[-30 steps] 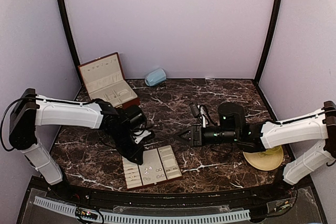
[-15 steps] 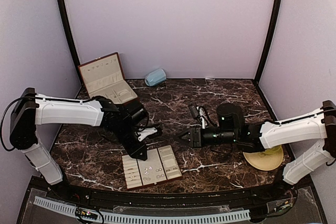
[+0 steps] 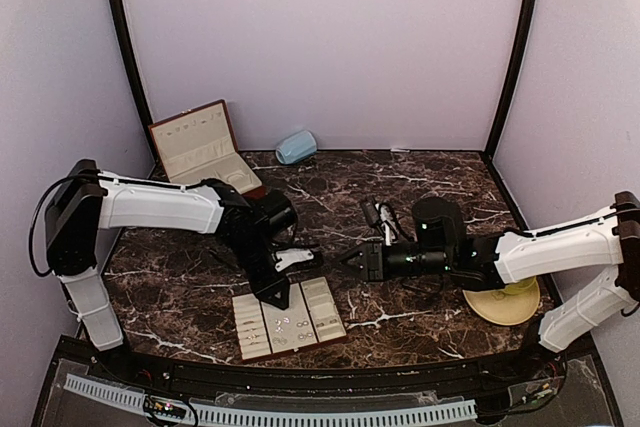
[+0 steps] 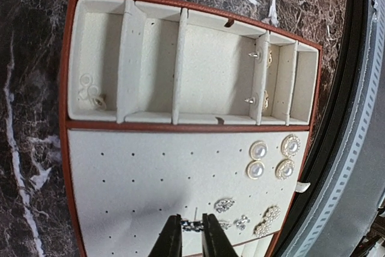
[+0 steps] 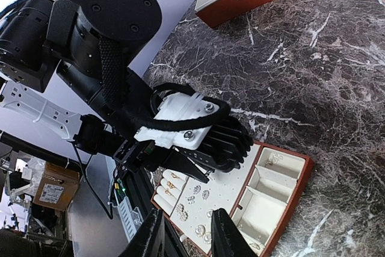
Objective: Organize the mixed jewelry
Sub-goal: Insert the earring into the earring holder, then pick up the earring from the earring holder.
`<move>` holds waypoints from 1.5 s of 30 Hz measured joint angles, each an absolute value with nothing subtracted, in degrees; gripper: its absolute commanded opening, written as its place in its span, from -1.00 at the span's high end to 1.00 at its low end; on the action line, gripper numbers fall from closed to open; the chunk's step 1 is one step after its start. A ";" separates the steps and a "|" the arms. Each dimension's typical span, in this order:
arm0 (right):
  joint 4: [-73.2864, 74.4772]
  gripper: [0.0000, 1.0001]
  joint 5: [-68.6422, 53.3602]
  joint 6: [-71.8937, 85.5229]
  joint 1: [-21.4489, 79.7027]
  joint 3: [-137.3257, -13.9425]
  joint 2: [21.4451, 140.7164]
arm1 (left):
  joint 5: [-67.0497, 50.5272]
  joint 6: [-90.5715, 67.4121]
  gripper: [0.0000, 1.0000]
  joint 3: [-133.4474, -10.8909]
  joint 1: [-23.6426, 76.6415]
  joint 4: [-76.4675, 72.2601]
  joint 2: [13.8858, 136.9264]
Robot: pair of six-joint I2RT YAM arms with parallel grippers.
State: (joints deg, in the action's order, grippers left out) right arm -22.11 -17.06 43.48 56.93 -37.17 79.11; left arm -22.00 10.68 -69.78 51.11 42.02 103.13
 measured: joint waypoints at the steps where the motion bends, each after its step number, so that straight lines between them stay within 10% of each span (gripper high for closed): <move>1: -22.11 0.44 -16.95 43.48 56.95 -37.17 79.11 | -22.00 11.03 0.68 -70.00 51.11 42.50 103.31; 26: -12.49 0.41 -11.70 36.47 58.35 -41.47 79.46 | -20.29 9.58 0.13 -68.64 46.81 37.52 99.96; 45: 12.84 0.52 3.16 26.41 71.02 -74.87 110.45 | -11.40 -7.22 -0.22 -49.41 26.13 9.72 72.34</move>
State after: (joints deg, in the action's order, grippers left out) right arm 12.84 3.16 26.41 71.02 -74.87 110.45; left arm -11.40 -7.22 -49.41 26.13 9.72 72.34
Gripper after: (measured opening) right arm 0.247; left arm 0.609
